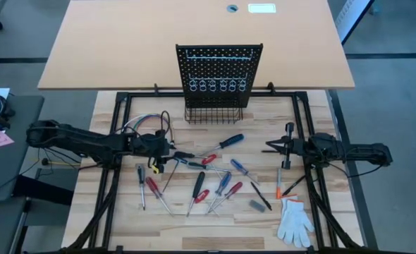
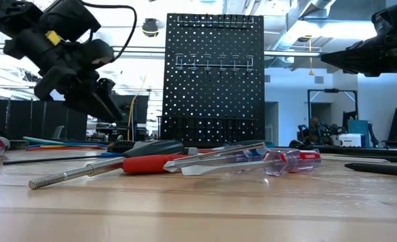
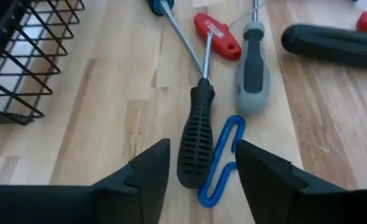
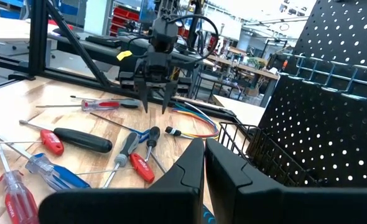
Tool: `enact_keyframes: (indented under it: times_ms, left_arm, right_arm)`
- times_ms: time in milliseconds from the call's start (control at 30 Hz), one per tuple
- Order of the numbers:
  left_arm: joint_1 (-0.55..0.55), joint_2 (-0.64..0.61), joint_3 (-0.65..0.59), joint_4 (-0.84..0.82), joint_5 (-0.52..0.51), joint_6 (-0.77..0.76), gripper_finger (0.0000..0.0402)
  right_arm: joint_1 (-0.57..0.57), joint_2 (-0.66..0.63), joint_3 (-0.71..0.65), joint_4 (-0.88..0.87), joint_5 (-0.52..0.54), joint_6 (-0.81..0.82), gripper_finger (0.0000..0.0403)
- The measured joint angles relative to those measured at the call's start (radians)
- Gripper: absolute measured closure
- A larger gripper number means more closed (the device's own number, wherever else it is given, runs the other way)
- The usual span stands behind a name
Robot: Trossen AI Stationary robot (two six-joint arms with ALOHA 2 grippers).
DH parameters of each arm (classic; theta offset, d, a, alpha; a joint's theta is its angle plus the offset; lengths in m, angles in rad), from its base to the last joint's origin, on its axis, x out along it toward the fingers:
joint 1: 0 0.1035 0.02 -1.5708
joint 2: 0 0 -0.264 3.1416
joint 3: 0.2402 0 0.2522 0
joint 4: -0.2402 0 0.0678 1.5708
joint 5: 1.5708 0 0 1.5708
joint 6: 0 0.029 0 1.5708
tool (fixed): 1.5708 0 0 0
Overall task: Hang tools onto peg board
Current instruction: Hang the top black screwdriver on the black peg board
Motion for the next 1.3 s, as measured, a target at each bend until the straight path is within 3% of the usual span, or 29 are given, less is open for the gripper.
enact_keyframes:
  times_ms: [233,567,867,1300]
  left_arm:
    - [0.038,0.0,0.0,0.036,0.089,0.005,0.0178]
    - [0.06,0.0,-0.114,0.219,0.094,0.064,0.0176]
    - [0.103,0.002,-0.148,0.237,0.122,0.048,0.0176]
    - [0.103,0.323,-0.147,0.463,0.152,0.038,0.0176]
  right_arm:
    - [0.0,0.0,0.0,0.0,0.0,0.0,0.0381]
    - [0.0,0.0,0.0,0.0,0.0,0.0,0.0381]
    - [0.0,0.0,0.0,0.0,0.0,0.0,0.0381]
    - [0.0,0.0,0.0,0.0,0.0,0.0,0.0381]
